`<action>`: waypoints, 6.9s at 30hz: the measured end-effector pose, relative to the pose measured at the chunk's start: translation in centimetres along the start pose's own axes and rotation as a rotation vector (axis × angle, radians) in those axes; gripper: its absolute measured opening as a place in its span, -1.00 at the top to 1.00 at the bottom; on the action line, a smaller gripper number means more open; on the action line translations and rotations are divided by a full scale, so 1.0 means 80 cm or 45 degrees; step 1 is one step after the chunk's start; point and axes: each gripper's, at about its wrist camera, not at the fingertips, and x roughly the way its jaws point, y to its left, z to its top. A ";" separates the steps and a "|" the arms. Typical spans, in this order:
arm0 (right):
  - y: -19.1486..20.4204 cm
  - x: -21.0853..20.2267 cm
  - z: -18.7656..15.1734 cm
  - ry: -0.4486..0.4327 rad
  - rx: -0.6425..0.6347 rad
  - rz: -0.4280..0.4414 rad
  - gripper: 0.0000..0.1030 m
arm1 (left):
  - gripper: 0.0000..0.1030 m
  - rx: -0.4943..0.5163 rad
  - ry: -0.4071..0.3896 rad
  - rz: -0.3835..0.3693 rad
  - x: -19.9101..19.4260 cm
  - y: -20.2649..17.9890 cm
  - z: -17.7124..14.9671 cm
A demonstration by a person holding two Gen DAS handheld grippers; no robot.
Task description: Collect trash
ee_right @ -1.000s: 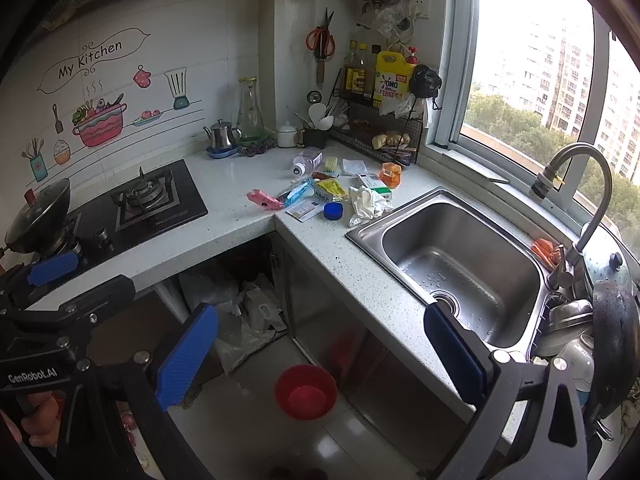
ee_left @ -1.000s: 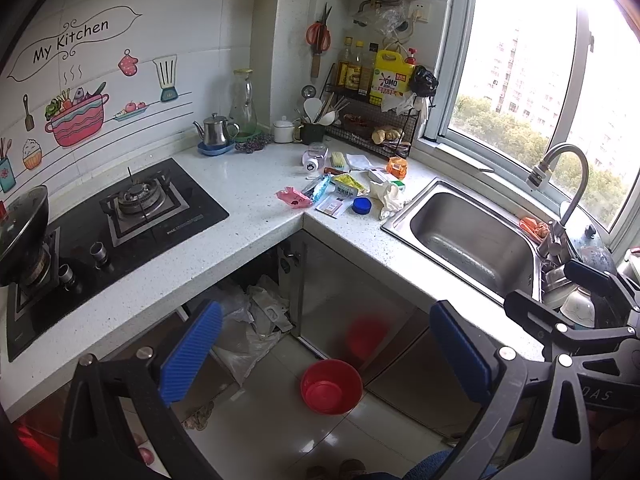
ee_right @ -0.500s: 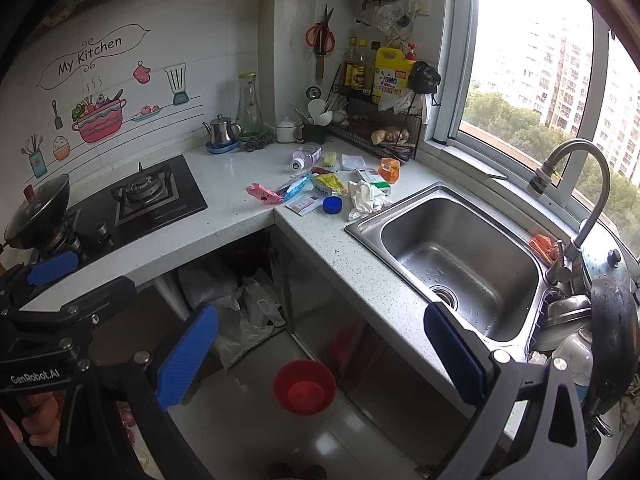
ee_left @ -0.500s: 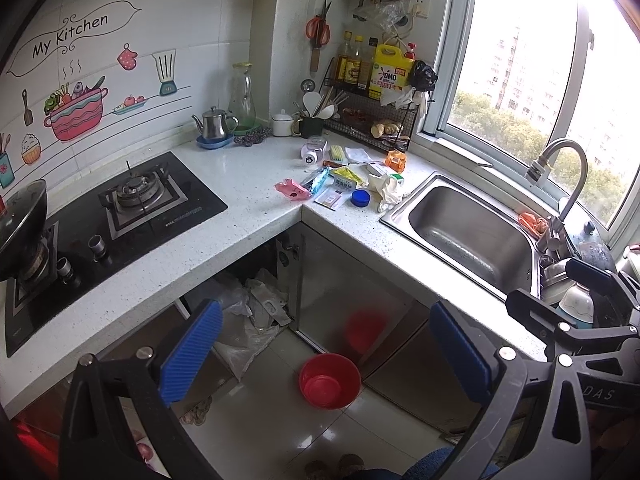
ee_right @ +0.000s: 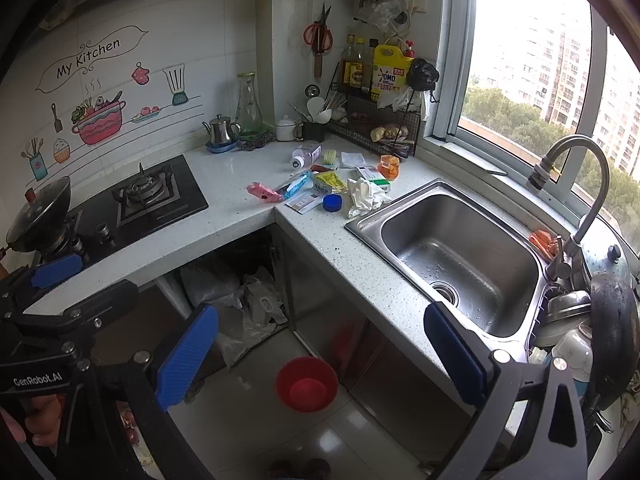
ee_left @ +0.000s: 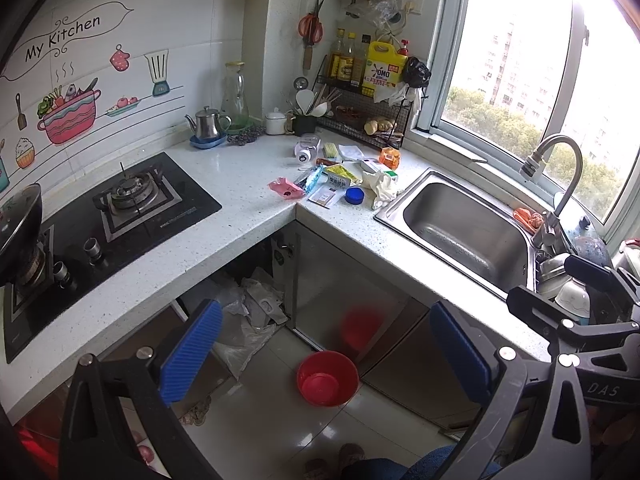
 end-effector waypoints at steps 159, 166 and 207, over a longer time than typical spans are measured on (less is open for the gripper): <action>-0.014 0.256 0.037 0.510 -0.164 0.406 0.83 | 0.17 -0.135 0.574 0.161 0.288 0.002 0.012; 0.013 0.300 -0.054 0.654 -0.156 0.378 0.83 | 0.17 -0.155 0.694 0.150 0.328 0.014 -0.075; -0.014 0.537 -0.264 0.872 -0.067 0.231 0.83 | -0.41 -0.193 0.887 0.028 0.591 0.041 -0.296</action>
